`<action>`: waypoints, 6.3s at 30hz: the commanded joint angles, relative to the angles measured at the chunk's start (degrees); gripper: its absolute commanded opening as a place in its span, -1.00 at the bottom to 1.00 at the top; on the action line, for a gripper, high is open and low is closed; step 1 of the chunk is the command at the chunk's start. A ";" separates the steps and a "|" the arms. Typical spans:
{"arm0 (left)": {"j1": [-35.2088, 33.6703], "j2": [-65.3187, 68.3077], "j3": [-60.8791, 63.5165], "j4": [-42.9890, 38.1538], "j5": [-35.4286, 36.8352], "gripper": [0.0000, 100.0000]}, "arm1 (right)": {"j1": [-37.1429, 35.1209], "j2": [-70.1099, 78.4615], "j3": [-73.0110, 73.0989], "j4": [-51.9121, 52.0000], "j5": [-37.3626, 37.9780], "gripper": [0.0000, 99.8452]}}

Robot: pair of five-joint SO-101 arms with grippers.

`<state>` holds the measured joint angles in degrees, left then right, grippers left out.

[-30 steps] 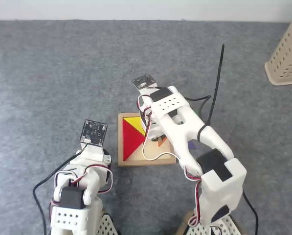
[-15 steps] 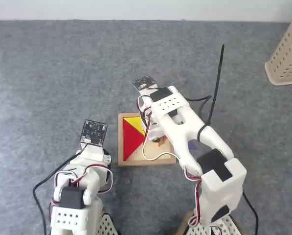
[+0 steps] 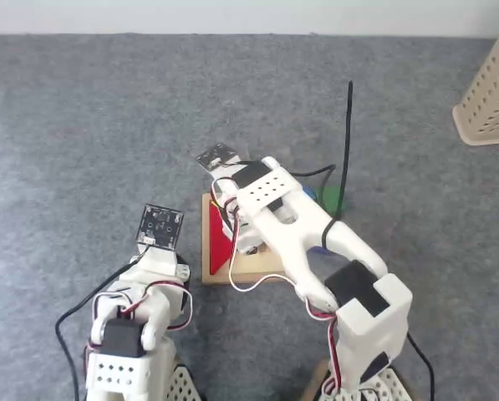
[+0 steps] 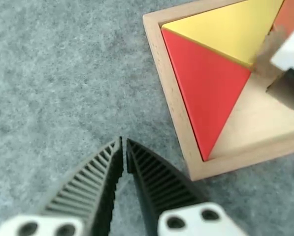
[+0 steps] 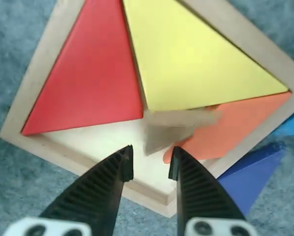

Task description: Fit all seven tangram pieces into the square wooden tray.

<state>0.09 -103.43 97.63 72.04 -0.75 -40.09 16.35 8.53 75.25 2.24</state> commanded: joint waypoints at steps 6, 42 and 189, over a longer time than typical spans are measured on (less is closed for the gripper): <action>-0.35 -1.23 -1.10 0.35 0.35 -0.98 | -0.57 -5.93 -1.67 -0.31 0.97 -0.75; -0.35 -1.23 -1.10 0.35 0.35 -0.98 | 11.56 -4.79 3.69 -12.88 5.10 -0.95; -0.35 -1.23 -1.10 0.35 0.35 -0.98 | -3.12 -16.57 13.19 -5.93 8.97 -0.99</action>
<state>0.09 -103.43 97.63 72.04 -0.75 -41.23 -2.02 26.11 69.89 13.14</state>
